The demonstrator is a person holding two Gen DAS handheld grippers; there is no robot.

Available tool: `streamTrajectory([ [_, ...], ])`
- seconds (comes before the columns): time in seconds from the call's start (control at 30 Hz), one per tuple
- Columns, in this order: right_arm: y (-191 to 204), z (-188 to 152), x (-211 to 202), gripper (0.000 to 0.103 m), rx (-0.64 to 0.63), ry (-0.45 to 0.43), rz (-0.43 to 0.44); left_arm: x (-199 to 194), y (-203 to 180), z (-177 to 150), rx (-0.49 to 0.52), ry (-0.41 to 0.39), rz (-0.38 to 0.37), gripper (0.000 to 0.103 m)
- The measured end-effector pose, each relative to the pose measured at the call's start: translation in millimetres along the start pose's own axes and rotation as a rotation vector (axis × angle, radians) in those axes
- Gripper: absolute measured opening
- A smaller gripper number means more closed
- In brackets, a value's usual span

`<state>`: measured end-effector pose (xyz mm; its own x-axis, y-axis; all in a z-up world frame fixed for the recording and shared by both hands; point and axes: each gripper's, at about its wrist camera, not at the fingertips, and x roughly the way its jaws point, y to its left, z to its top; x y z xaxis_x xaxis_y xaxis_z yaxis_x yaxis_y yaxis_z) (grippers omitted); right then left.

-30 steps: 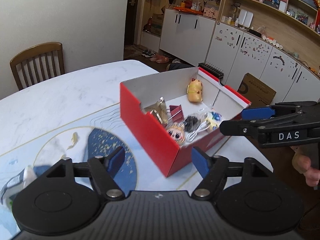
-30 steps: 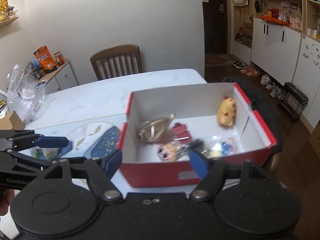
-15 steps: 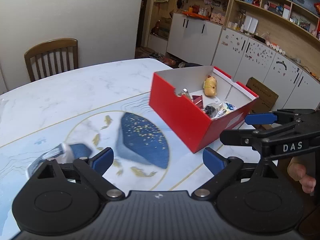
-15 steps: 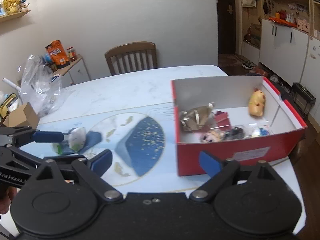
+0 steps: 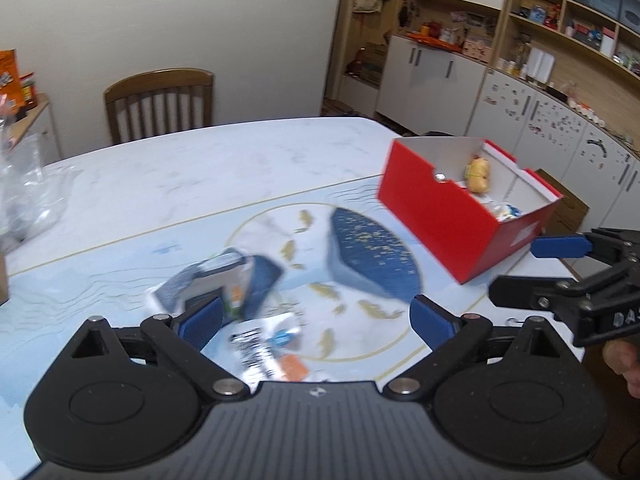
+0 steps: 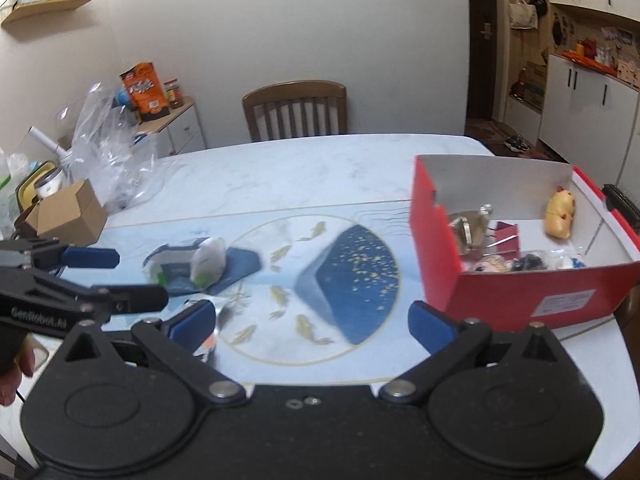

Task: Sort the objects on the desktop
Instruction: 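Move both tools back from the box toward the remaining packets on the table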

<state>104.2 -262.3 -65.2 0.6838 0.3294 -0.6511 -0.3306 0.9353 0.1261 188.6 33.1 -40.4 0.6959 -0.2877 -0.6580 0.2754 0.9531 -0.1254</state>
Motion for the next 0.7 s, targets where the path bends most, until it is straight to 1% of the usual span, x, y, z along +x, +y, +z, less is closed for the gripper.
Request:
streamTrajectory([
  [0.1,14.4,-2.2,2.9,0.103,-0.018,0.003,0.016,-0.1,14.0,-2.8,-0.008,-0.002,0.029,0.103],
  [0.23,35.5,-4.6,10.0,0.103,-0.059,0.011,0.041,4.1,31.4,-5.2,-0.006,0.008,0.064,0.103],
  [0.47,66.3,-11.4,28.7,0.103,-0.118,0.036,0.070,22.2,57.6,-6.6,0.018,0.023,0.125,0.103],
  [0.7,87.2,-17.0,60.6,0.103,-0.168,0.086,0.068,42.7,76.2,-3.5,0.040,0.049,0.143,0.103],
])
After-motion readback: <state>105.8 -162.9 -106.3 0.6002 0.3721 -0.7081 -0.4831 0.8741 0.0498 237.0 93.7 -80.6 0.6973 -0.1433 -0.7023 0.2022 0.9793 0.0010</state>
